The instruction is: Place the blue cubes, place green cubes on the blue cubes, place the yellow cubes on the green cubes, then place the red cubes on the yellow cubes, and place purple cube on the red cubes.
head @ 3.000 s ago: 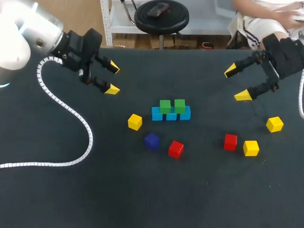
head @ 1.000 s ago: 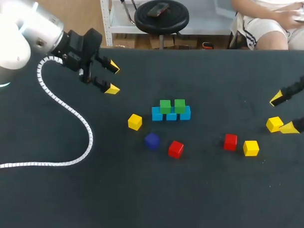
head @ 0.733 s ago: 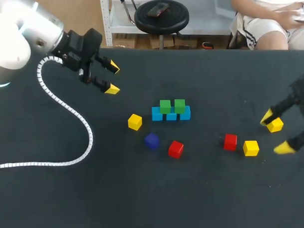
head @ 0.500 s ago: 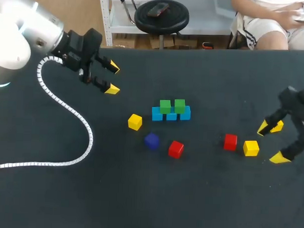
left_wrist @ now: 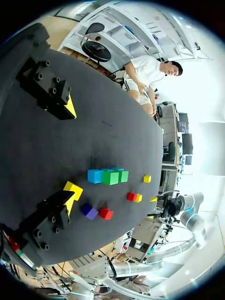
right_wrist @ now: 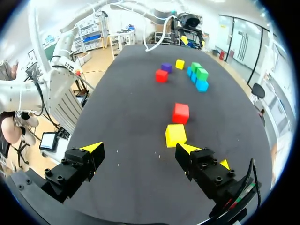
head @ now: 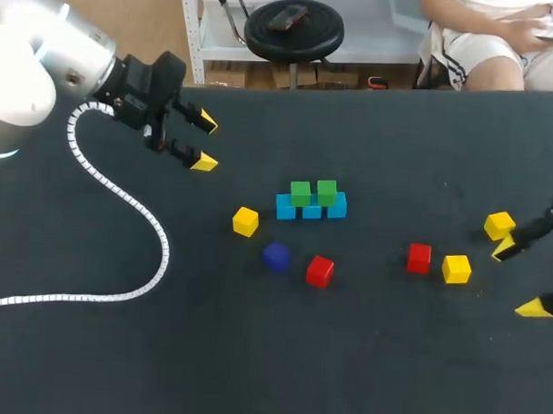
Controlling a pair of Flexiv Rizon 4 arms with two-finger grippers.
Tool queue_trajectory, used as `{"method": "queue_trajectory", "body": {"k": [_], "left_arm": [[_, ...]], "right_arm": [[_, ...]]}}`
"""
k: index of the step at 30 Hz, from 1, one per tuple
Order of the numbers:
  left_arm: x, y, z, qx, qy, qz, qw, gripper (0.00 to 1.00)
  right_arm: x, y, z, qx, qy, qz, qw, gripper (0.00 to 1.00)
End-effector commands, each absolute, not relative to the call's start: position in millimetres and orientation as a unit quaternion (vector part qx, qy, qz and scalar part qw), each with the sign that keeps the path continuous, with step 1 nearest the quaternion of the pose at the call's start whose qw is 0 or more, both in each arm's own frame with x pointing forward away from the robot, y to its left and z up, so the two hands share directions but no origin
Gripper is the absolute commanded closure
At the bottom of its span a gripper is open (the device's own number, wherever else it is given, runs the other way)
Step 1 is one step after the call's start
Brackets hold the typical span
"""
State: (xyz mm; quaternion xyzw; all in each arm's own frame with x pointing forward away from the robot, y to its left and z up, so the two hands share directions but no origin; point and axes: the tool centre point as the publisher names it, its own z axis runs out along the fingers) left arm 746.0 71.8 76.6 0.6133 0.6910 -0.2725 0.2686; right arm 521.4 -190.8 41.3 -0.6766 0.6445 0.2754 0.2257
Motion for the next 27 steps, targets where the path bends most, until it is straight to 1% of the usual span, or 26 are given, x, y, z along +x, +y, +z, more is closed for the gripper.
{"method": "queue_trajectory", "body": {"k": [1,9,14,27], "left_arm": [[748,72,76,0.615,0.690,-0.274,0.266,0.00],[748,72,76,0.615,0.690,-0.274,0.266,0.00],[748,72,76,0.615,0.690,-0.274,0.266,0.00],[748,72,76,0.615,0.690,-0.274,0.266,0.00]], "right_arm": [[541,-174,24,-0.681,0.633,0.299,0.216,0.00],[564,-166,7,-0.680,0.602,0.342,0.242,0.00],[570,-164,12,-0.680,0.600,0.340,0.249,0.00],[561,-165,2,-0.625,0.646,0.353,0.260,0.00]]}}
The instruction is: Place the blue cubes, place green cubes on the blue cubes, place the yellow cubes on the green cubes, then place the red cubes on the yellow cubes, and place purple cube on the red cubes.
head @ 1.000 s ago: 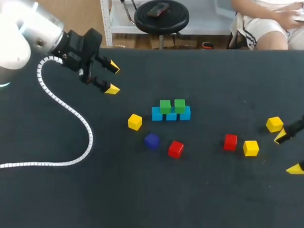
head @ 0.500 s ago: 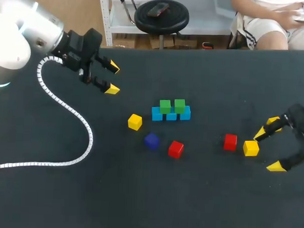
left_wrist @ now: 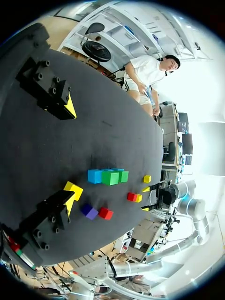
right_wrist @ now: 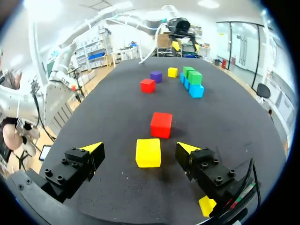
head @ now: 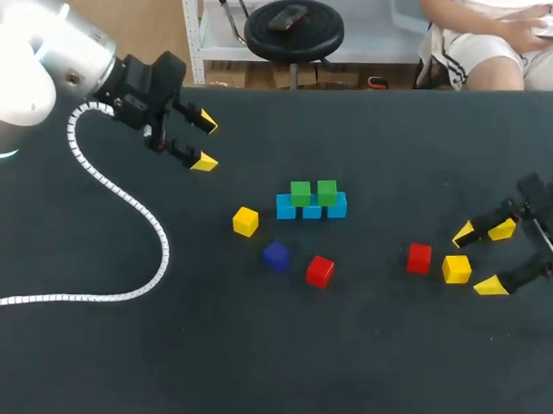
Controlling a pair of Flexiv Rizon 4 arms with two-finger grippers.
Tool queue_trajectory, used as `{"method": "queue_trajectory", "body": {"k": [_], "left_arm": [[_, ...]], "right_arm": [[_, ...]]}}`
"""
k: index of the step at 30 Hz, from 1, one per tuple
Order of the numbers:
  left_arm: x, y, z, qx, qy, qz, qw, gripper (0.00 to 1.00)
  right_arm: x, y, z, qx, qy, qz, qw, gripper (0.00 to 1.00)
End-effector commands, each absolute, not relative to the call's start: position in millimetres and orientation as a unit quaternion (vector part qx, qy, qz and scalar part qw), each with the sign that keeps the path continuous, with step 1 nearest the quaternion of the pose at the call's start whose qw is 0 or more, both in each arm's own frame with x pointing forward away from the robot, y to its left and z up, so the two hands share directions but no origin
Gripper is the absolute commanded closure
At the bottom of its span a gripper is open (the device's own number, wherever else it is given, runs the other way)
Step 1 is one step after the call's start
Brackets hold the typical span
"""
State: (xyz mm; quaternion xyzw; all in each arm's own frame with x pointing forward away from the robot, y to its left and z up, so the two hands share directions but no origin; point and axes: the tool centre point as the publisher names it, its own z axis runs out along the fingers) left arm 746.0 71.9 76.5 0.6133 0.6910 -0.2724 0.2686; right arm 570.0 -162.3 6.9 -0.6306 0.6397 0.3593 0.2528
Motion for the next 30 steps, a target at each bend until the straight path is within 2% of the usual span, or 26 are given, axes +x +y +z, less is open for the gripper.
{"method": "queue_trajectory", "body": {"k": [1,23,26,28,30], "left_arm": [[748,72,76,0.615,0.690,-0.274,0.266,0.00],[748,72,76,0.615,0.690,-0.274,0.266,0.00],[748,72,76,0.615,0.690,-0.274,0.266,0.00],[748,72,76,0.615,0.690,-0.274,0.266,0.00],[748,72,76,0.615,0.690,-0.274,0.266,0.00]], "right_arm": [[560,-165,2,-0.623,0.648,0.351,0.262,0.00],[569,-156,7,-0.627,0.645,0.342,0.272,0.00],[571,-155,7,-0.626,0.645,0.344,0.272,0.08],[571,-153,7,-0.626,0.644,0.345,0.272,0.20],[571,-151,7,-0.628,0.642,0.347,0.271,0.22]]}}
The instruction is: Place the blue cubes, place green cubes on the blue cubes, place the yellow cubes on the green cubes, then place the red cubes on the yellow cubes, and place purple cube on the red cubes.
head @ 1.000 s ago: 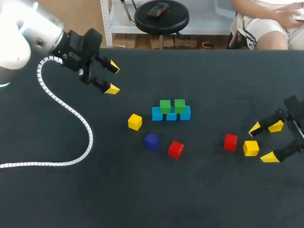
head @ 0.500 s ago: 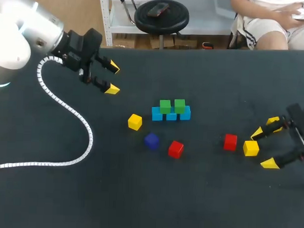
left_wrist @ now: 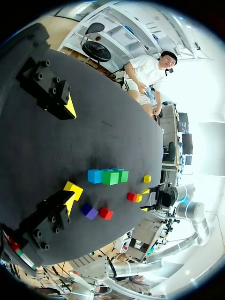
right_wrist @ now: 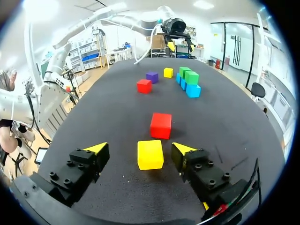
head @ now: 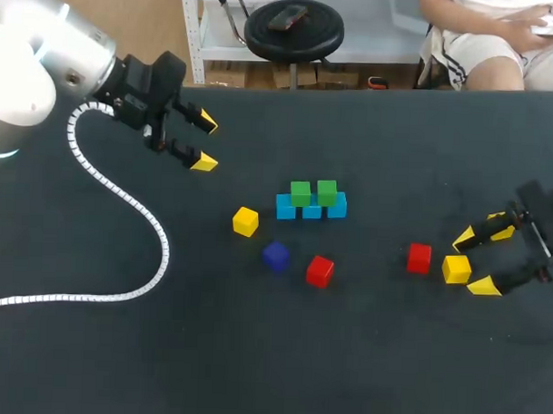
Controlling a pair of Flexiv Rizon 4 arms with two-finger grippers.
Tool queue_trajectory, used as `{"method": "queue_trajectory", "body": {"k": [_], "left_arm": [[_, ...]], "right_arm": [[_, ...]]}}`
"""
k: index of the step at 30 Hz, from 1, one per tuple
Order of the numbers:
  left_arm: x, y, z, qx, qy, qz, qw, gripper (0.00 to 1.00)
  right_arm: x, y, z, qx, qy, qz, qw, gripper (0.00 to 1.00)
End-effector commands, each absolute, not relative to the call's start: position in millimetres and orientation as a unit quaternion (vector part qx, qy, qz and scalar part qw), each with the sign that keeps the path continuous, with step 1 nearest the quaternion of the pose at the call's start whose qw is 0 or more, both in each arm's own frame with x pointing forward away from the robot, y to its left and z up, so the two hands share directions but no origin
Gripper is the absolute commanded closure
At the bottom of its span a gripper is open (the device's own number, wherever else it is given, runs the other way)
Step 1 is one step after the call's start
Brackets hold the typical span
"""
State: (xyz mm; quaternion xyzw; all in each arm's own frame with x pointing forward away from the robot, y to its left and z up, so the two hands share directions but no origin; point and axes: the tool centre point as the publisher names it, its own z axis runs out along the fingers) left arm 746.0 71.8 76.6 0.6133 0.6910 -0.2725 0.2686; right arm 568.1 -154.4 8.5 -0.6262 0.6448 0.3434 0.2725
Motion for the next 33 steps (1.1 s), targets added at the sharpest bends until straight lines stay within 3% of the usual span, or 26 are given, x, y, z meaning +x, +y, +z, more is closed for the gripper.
{"method": "queue_trajectory", "body": {"k": [1,4,7,9,16,21,24,30,33], "left_arm": [[748,72,76,0.615,0.690,-0.274,0.266,0.00],[748,72,76,0.615,0.690,-0.274,0.266,0.00],[748,72,76,0.615,0.690,-0.274,0.266,0.00],[748,72,76,0.615,0.690,-0.274,0.266,0.00],[748,72,76,0.615,0.690,-0.274,0.266,0.00],[748,72,76,0.615,0.690,-0.274,0.266,0.00],[748,72,76,0.615,0.690,-0.274,0.266,0.00],[748,72,76,0.615,0.690,-0.274,0.266,0.00],[748,72,76,0.615,0.690,-0.274,0.266,0.00]], "right_arm": [[571,-150,7,-0.629,0.641,0.347,0.271,0.20],[571,-147,7,-0.632,0.638,0.348,0.267,0.17],[571,-146,7,-0.634,0.637,0.348,0.266,0.32],[570,-146,5,-0.634,0.638,0.350,0.262,0.47],[565,-150,-1,-0.628,0.644,0.354,0.256,0.45],[561,-152,-3,-0.626,0.645,0.356,0.255,0.24],[561,-152,-4,-0.625,0.645,0.357,0.255,0.30],[561,-153,-3,-0.625,0.645,0.355,0.259,0.51],[562,-153,-3,-0.624,0.645,0.355,0.261,0.53]]}}
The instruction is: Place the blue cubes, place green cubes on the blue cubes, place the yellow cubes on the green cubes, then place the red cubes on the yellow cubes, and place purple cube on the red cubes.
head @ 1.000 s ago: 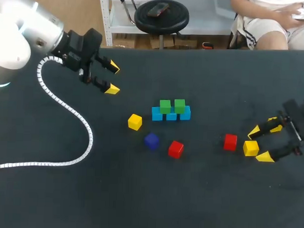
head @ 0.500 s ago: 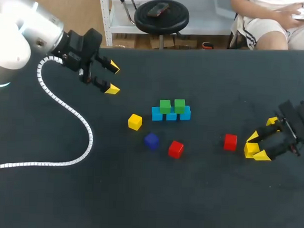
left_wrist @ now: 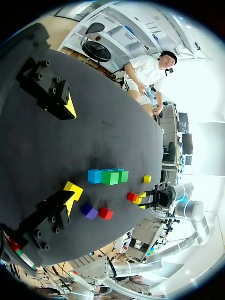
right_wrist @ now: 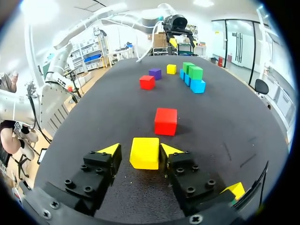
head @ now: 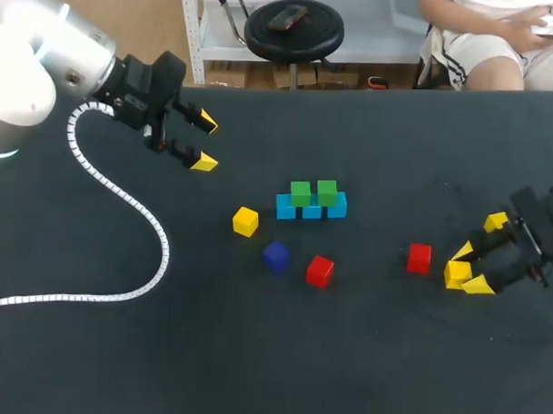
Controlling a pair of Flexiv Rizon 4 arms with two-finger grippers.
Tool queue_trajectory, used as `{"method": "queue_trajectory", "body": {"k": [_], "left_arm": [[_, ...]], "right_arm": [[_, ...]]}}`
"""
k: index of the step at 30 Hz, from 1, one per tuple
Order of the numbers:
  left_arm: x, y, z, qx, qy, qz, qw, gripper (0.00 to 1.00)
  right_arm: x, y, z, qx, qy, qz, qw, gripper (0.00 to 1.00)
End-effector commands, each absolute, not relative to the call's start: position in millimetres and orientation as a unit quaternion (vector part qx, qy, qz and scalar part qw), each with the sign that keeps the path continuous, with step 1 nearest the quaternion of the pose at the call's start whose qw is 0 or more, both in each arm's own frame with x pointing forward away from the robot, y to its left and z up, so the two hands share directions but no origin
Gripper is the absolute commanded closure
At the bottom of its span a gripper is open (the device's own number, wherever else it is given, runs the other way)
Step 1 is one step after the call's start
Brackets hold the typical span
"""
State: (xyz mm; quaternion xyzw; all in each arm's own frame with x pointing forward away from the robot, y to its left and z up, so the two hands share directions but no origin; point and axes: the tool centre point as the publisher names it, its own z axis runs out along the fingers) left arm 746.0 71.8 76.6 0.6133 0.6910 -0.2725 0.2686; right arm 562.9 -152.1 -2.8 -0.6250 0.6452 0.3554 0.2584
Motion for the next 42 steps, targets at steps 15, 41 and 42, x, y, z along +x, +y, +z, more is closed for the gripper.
{"method": "queue_trajectory", "body": {"k": [15,41,42], "left_arm": [[748,72,76,0.615,0.690,-0.274,0.266,0.00],[748,72,76,0.615,0.690,-0.274,0.266,0.00],[748,72,76,0.615,0.690,-0.274,0.266,0.00]], "right_arm": [[561,-155,-1,-0.623,0.649,0.349,0.265,1.00],[544,-121,64,-0.709,0.564,0.322,0.274,1.00],[546,-118,65,-0.711,0.564,0.321,0.272,1.00]]}}
